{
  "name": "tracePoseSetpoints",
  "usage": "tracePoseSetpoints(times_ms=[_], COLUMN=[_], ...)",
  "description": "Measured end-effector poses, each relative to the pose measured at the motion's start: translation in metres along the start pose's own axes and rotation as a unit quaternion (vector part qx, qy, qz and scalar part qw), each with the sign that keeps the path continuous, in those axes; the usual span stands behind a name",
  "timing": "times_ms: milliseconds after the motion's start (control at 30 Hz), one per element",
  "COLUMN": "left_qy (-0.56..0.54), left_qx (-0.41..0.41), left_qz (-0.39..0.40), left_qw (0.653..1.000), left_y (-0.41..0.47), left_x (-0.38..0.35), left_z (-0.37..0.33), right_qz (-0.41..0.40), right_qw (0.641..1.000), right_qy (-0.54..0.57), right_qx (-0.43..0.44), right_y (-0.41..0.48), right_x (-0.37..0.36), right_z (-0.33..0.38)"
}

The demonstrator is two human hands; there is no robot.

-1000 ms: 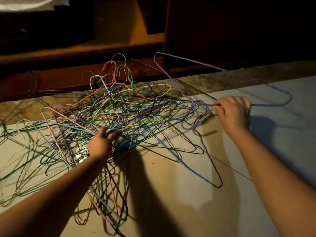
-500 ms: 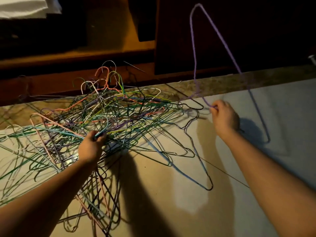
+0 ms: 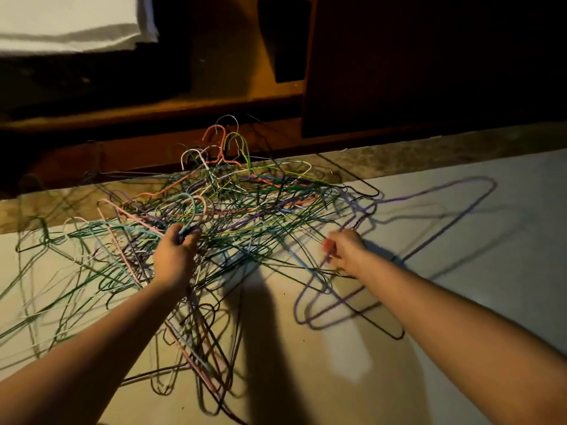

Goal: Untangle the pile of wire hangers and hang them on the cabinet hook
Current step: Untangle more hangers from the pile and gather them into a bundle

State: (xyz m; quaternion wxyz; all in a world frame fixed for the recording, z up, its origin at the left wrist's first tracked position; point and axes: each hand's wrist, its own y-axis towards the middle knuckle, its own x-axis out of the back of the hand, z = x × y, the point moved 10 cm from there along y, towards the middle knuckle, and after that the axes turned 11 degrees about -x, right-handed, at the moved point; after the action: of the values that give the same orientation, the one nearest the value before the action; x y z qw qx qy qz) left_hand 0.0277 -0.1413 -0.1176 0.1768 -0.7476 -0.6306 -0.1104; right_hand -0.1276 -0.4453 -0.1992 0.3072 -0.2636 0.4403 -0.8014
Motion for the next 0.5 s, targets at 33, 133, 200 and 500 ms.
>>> tracePoseSetpoints(times_ms=[33, 133, 200, 500], left_qy=[-0.006, -0.023, -0.041, -0.030], left_qx=[-0.002, -0.015, -0.019, -0.058], left_qz=[0.003, 0.002, 0.003, -0.019], left_qw=[1.000, 1.000, 0.999, 0.998], left_y=[-0.001, -0.004, -0.007, -0.010], left_x=[0.002, 0.009, 0.012, 0.021], left_z=[-0.002, -0.014, -0.023, -0.055], right_qz=[-0.006, -0.158, -0.244, -0.196], right_qw=[0.991, 0.846, 0.768, 0.734], right_qy=[-0.136, -0.499, -0.553, -0.590], right_qx=[0.000, 0.099, 0.210, 0.273], right_y=[-0.002, -0.011, -0.028, 0.005], right_x=[-0.001, 0.022, 0.030, 0.023], right_z=[0.002, 0.032, 0.063, 0.055])
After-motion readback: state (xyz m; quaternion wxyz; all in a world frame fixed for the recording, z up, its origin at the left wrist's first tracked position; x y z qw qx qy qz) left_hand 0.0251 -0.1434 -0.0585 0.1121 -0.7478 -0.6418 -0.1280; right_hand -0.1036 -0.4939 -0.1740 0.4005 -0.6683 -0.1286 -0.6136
